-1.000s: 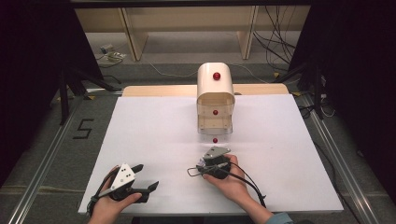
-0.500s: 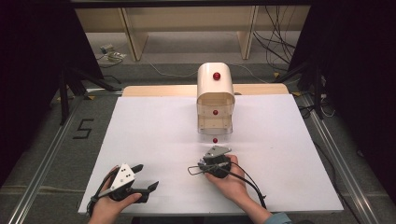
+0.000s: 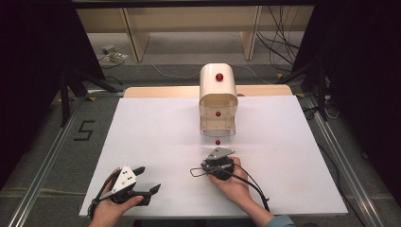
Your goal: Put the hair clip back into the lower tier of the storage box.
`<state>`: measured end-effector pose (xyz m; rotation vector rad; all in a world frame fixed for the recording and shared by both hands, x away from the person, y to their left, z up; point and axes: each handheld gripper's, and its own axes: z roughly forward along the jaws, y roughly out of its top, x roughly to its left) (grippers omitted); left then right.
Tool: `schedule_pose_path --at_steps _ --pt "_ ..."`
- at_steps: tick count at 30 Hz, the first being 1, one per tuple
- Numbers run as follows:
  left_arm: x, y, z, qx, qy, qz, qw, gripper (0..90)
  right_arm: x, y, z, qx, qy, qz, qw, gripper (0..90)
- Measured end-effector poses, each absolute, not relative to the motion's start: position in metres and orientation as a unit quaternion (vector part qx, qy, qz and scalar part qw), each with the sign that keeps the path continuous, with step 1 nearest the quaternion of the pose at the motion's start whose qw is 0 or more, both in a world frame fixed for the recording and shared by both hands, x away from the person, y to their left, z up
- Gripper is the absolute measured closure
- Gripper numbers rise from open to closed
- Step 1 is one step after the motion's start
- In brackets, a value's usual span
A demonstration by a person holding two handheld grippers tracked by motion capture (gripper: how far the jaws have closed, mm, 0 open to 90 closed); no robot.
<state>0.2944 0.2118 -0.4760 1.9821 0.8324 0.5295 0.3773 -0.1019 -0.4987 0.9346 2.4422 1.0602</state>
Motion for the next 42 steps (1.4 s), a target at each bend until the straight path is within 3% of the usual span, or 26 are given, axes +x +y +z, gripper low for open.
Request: schedule_pose_path --at_steps 6,8,25,42 --pt "0.294 0.212 -0.476 0.801 0.336 0.213 0.447 18.0 0.378 -0.103 -0.498 0.322 0.856 0.371 0.160 75.9" --pt "0.294 0.212 -0.476 0.801 0.336 0.213 0.447 18.2 0.377 -0.102 -0.497 0.316 0.855 0.376 0.164 81.2" --pt "0.294 0.212 -0.476 0.801 0.336 0.212 0.448 18.4 0.377 -0.098 -0.498 0.312 0.857 0.373 0.168 81.8" --pt "0.294 0.212 -0.476 0.801 0.335 0.211 0.448 18.6 0.377 -0.102 -0.488 0.312 0.850 0.379 0.191 90.0"
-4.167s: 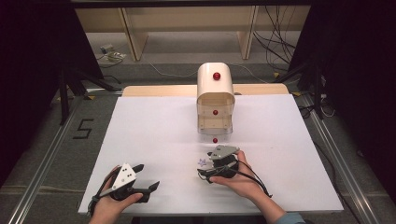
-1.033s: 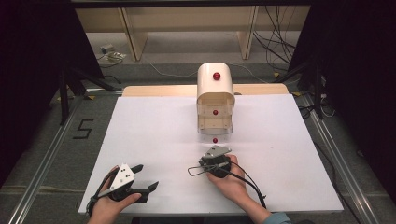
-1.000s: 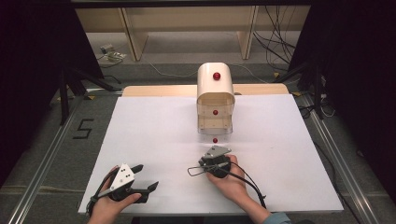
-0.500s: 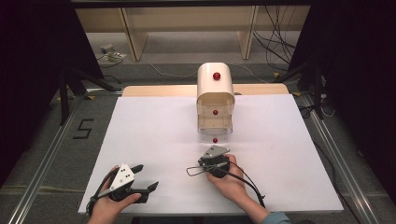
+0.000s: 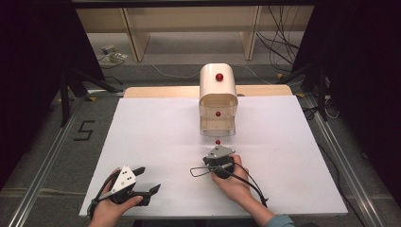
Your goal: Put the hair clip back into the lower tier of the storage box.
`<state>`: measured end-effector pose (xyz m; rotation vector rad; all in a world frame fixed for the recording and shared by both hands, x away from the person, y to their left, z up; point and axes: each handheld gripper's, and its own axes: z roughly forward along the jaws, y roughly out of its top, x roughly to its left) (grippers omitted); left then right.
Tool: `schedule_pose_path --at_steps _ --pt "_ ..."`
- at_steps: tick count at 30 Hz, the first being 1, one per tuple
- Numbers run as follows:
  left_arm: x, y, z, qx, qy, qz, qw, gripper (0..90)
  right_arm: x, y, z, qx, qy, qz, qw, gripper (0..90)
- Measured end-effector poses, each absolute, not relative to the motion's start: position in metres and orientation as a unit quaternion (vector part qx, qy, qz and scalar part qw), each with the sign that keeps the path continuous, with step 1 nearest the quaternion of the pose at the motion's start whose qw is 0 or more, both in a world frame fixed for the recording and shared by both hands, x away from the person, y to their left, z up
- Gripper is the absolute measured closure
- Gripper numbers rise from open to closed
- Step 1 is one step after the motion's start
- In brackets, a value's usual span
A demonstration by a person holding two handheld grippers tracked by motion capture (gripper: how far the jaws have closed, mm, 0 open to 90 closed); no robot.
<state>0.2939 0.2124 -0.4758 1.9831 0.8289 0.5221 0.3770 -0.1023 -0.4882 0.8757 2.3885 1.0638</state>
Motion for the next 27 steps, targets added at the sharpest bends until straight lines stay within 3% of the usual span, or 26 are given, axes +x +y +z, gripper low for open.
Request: schedule_pose_path --at_steps 27 --pt "0.294 0.214 -0.476 0.800 0.336 0.212 0.449 18.6 0.375 -0.108 -0.474 0.302 0.844 0.400 0.191 90.0"
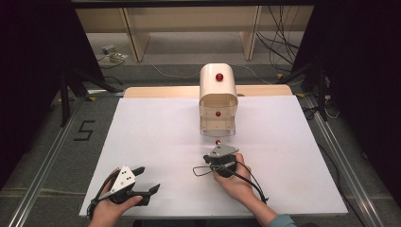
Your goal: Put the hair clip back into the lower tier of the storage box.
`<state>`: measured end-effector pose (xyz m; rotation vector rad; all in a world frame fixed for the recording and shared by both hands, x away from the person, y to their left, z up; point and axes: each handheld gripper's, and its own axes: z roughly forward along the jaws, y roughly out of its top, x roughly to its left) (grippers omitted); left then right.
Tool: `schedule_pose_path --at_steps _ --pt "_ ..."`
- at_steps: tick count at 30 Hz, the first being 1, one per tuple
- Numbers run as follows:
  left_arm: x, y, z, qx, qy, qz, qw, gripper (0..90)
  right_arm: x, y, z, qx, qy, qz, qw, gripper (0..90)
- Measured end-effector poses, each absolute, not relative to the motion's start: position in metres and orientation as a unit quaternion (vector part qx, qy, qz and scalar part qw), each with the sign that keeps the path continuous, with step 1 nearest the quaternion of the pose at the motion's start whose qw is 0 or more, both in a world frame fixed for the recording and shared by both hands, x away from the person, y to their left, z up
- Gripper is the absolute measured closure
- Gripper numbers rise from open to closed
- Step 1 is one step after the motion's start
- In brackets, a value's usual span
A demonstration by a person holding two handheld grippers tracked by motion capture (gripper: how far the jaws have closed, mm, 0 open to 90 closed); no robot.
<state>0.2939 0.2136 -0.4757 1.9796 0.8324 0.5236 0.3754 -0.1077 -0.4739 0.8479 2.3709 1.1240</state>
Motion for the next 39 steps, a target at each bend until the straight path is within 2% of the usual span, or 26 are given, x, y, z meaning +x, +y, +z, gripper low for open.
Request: schedule_pose_path --at_steps 39 --pt "0.294 0.214 -0.476 0.800 0.338 0.213 0.449 18.6 0.382 -0.123 -0.449 0.301 0.824 0.436 0.202 90.0"
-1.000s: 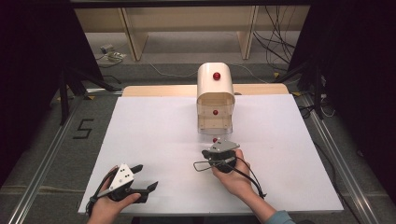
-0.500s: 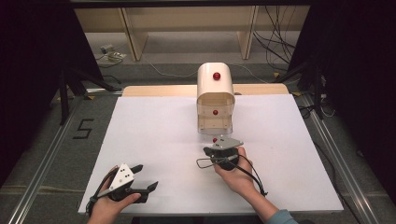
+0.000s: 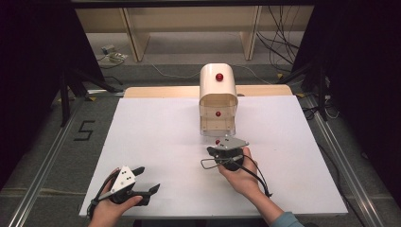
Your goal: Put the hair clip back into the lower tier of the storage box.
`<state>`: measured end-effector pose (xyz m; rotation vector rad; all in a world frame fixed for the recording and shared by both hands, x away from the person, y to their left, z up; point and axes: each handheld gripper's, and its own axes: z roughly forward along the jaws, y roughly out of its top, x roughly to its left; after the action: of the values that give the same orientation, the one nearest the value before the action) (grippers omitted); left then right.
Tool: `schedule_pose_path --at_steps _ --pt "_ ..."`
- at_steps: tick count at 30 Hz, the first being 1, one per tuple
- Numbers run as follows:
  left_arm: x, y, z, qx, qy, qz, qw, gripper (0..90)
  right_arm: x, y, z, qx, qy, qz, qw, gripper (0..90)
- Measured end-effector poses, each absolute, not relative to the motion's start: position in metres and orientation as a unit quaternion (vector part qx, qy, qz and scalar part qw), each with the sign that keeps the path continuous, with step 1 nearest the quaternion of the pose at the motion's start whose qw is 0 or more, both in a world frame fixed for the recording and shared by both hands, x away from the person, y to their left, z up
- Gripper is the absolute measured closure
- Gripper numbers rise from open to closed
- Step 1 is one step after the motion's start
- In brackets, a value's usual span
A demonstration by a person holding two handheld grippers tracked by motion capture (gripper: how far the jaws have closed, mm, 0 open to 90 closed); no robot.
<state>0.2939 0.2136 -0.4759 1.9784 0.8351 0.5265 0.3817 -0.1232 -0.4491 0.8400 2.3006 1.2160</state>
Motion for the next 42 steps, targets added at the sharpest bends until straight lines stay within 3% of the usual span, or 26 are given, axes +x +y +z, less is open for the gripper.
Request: schedule_pose_path --at_steps 42 --pt "0.294 0.213 -0.476 0.800 0.338 0.214 0.448 18.6 0.390 -0.134 -0.431 0.303 0.808 0.453 0.224 90.0"
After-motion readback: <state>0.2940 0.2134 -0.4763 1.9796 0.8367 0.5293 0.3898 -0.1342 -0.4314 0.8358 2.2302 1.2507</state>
